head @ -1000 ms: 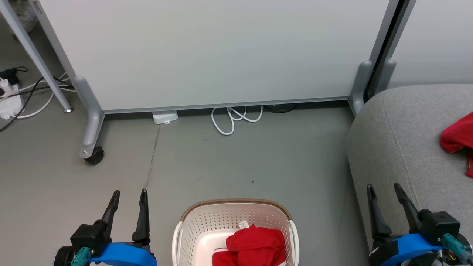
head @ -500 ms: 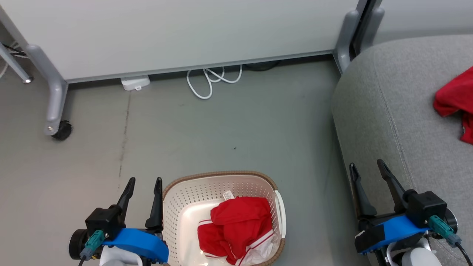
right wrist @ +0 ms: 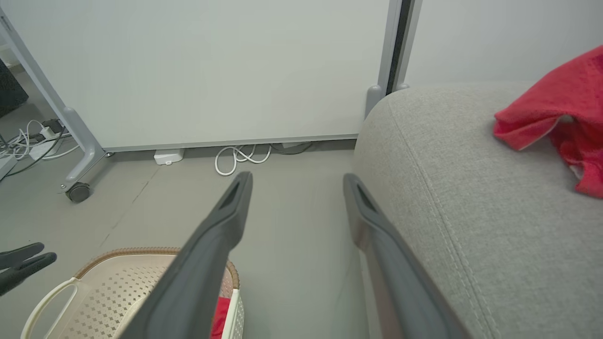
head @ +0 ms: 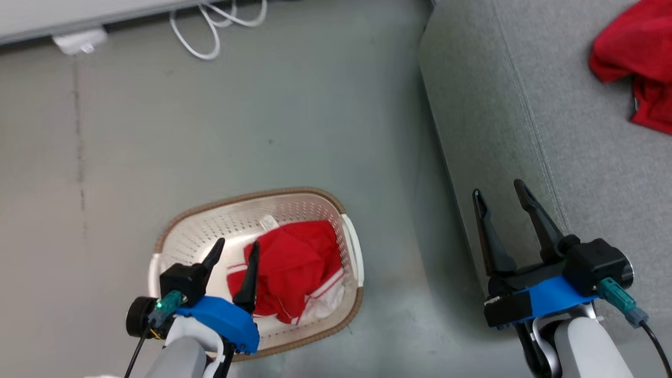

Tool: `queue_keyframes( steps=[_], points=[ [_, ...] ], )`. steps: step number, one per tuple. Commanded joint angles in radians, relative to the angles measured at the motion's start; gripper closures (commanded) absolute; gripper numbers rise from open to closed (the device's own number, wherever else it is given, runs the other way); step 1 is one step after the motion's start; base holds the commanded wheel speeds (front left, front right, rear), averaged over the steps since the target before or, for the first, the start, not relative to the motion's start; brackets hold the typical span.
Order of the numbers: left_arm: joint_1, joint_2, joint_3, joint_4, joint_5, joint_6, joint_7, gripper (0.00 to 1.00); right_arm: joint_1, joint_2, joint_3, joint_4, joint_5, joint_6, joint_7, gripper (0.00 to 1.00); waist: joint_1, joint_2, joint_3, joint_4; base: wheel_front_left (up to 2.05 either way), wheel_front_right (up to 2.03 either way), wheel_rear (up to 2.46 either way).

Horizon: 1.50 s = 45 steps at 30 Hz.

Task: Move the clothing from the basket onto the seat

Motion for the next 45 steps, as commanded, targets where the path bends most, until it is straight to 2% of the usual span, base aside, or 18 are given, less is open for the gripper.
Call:
queue_keyframes(
  steps=[1,9,15,26,36,45],
  points=[
    [-0.044,0.013,-0.016,0.028,-0.013,-0.002,-0.003,0.0,-0.021,0.0,0.004,-0.008,0.008,0.0,-0.009,0.0,-0.0003,0.0,0.083,-0.064,0.0,0.0,0.0],
    [-0.148,0.035,-0.07,0.198,-0.065,-0.002,-0.003,0.0,-0.047,0.0,0.013,-0.024,0.037,0.0,-0.028,0.0,-0.0003,0.0,0.209,-0.116,0.0,0.0,0.0],
    [-0.214,0.053,-0.127,0.289,-0.161,-0.001,0.015,0.0,-0.071,0.0,0.03,-0.045,0.067,0.0,-0.037,0.0,-0.0003,0.0,0.289,-0.132,0.0,0.0,0.0],
    [-0.293,0.084,-0.2,0.371,-0.262,-0.001,0.031,0.0,-0.107,0.0,0.06,-0.077,0.096,0.0,-0.043,0.0,-0.0003,0.0,0.383,-0.151,0.0,0.0,0.0],
    [-0.376,0.119,-0.246,0.429,-0.3,-0.001,0.029,0.0,-0.123,0.0,0.071,-0.113,0.116,0.0,-0.043,0.0,-0.0003,0.0,0.465,-0.171,0.0,0.0,0.0],
    [-0.417,0.118,-0.302,0.401,-0.377,-0.001,0.07,0.0,-0.13,0.0,0.066,-0.13,0.122,0.0,-0.044,0.0,-0.0003,0.0,0.509,-0.168,0.0,0.0,0.0]
  ],
)
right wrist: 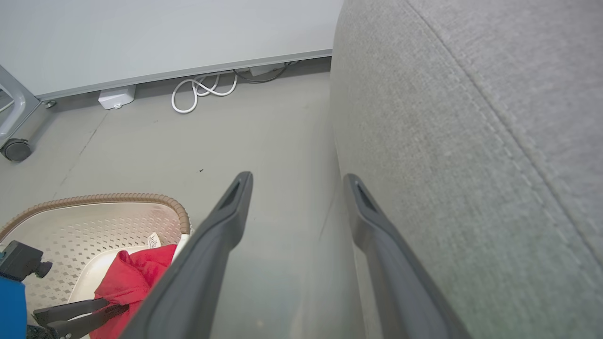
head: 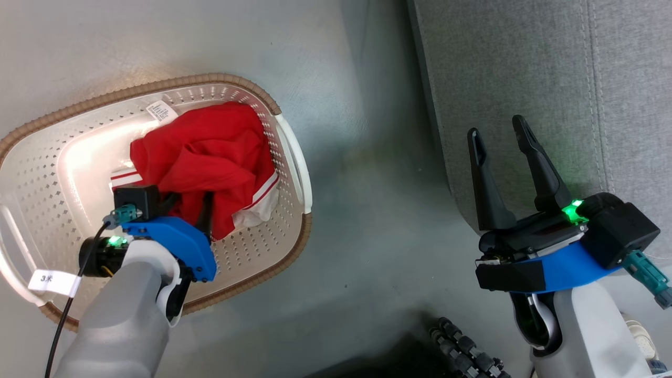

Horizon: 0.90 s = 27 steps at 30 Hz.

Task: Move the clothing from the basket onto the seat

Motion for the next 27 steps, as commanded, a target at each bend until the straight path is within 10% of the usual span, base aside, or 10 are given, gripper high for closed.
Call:
queue_keyframes(
  steps=[1,19,22,27],
  points=[
    [-0.015,0.005,-0.01,-0.016,-0.017,-0.001,0.01,0.0,-0.015,0.0,-0.003,-0.005,0.002,0.0,-0.005,0.0,-0.0001,0.0001,0.004,0.004,0.0,0.0,0.0],
    [-0.04,0.031,-0.131,-0.046,-0.176,-0.001,0.149,0.0,-0.028,0.0,0.01,-0.01,0.005,0.0,-0.005,0.0,-0.0001,0.0001,0.036,0.004,0.0,0.0,0.0],
    [-0.045,0.044,-0.16,-0.057,-0.175,-0.001,0.137,1.0,-0.027,0.0,0.011,-0.009,0.004,0.0,-0.005,0.0,-0.0001,0.0001,0.035,0.004,0.0,0.0,0.0],
    [-0.043,0.052,-0.197,-0.068,-0.199,-0.001,0.13,1.0,-0.025,0.0,0.009,-0.009,0.003,0.0,-0.005,0.0,-0.0001,0.0001,0.031,0.005,0.0,0.0,0.0]
  ],
)
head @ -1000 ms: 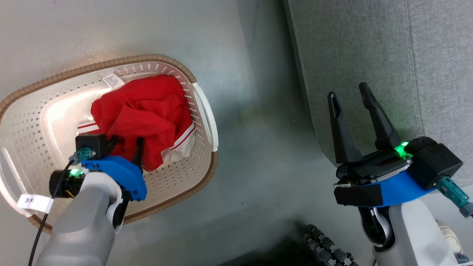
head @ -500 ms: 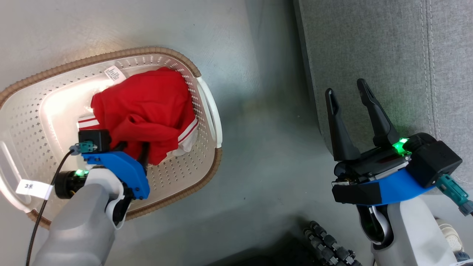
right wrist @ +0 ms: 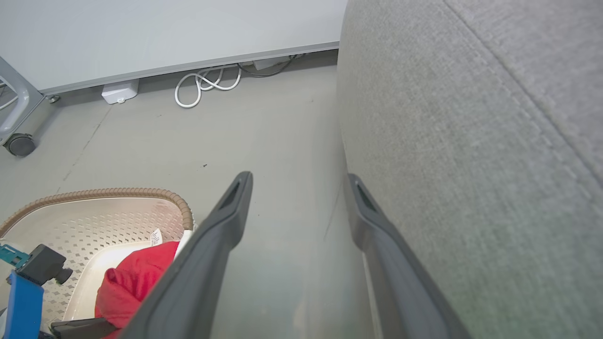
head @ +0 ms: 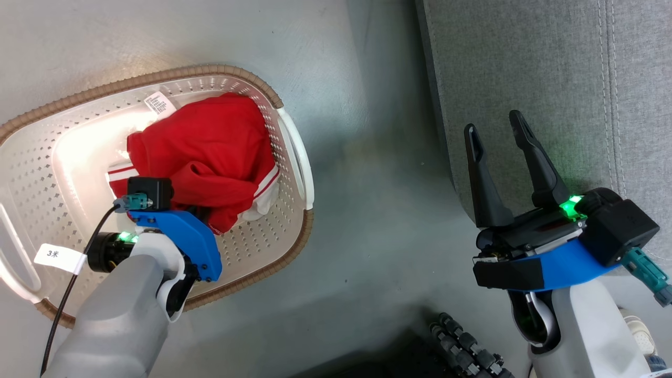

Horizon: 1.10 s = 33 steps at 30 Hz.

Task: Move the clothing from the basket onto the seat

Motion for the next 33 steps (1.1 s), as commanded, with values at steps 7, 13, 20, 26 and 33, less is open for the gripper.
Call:
queue_keyframes(
  steps=[7,13,20,26,33],
  points=[
    [-0.017,0.016,-0.042,-0.004,-0.035,-0.001,-0.021,1.0,-0.014,0.0,-0.003,-0.003,-0.003,0.0,-0.005,0.0,0.0,0.0,-0.011,0.005,0.0,0.0,0.0],
    [-0.024,0.011,-0.071,-0.004,-0.061,-0.001,-0.04,1.0,-0.018,0.0,-0.004,0.003,-0.007,0.0,-0.005,0.0,0.0,0.0,-0.029,0.014,0.0,0.0,0.0],
    [-0.017,-0.01,-0.111,-0.011,-0.086,-0.001,-0.079,1.0,-0.025,0.0,-0.006,0.012,-0.028,0.0,-0.005,0.0,0.0,0.0,-0.09,0.047,0.0,0.0,0.0],
    [0.004,-0.026,-0.137,-0.021,-0.111,-0.001,-0.115,1.0,-0.022,0.0,-0.011,0.027,-0.051,0.0,-0.004,0.0,0.0,0.0,-0.163,0.081,0.0,0.0,0.0],
    [0.033,-0.049,-0.193,-0.038,-0.134,-0.001,-0.156,1.0,-0.004,0.0,-0.02,0.053,-0.082,0.0,-0.004,0.0,0.0,0.0,-0.279,0.139,0.0,0.0,0.0]
  ],
)
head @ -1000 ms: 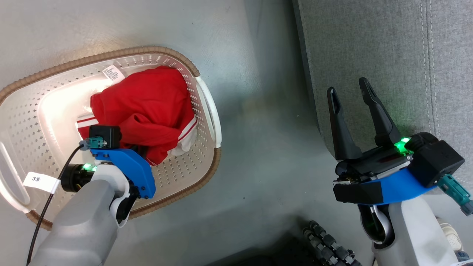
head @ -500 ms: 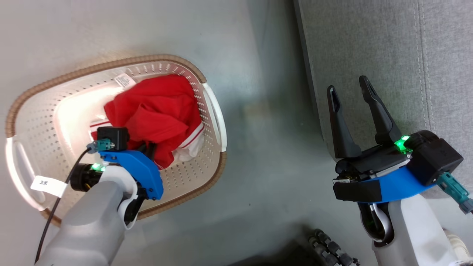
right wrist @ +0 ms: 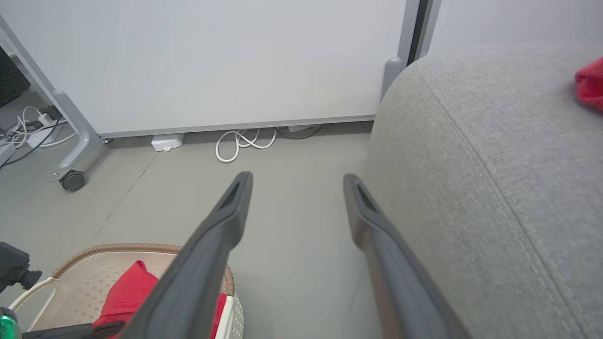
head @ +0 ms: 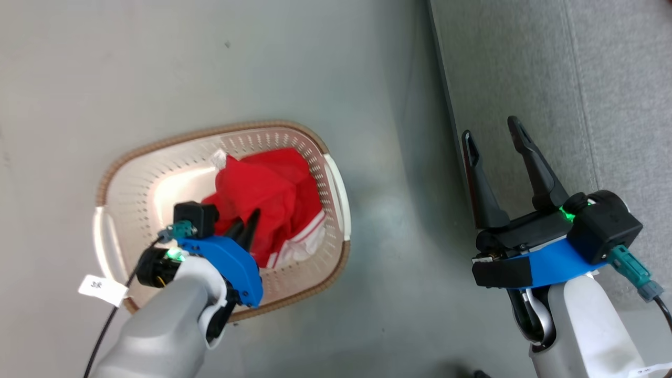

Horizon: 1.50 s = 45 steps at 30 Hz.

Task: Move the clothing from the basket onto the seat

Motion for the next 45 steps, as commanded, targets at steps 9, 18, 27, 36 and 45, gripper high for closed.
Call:
queue_keyframes(
  steps=[9,18,27,36,45],
  points=[
    [0.056,-0.002,-0.084,-0.062,-0.016,-0.001,-0.042,1.0,0.047,-0.001,-0.014,0.06,-0.026,0.0,0.006,0.0,0.0,0.0,-0.23,0.091,0.0,0.0,0.0],
    [0.097,-0.005,-0.137,-0.14,-0.017,-0.001,-0.057,1.0,0.127,-0.001,-0.043,0.081,-0.044,0.001,0.042,0.0,0.0,0.0,-0.407,0.155,0.0,0.0,0.0],
    [0.107,0.003,-0.129,-0.233,0.05,-0.001,-0.058,1.0,0.201,-0.001,-0.048,0.068,-0.039,0.001,0.075,0.0,0.0,0.0,-0.526,0.191,0.0,0.0,0.0],
    [0.061,-0.01,-0.122,-0.298,0.118,-0.001,-0.058,1.0,0.259,-0.001,-0.034,0.065,-0.024,0.001,0.095,0.0,0.0,0.0,-0.618,0.218,0.0,0.0,0.0],
    [-0.046,-0.042,-0.15,-0.307,0.124,-0.001,-0.057,1.0,0.295,-0.001,-0.02,0.064,-0.021,0.001,0.117,0.0,0.0,0.0,-0.678,0.246,0.0,0.0,0.0]
  ],
)
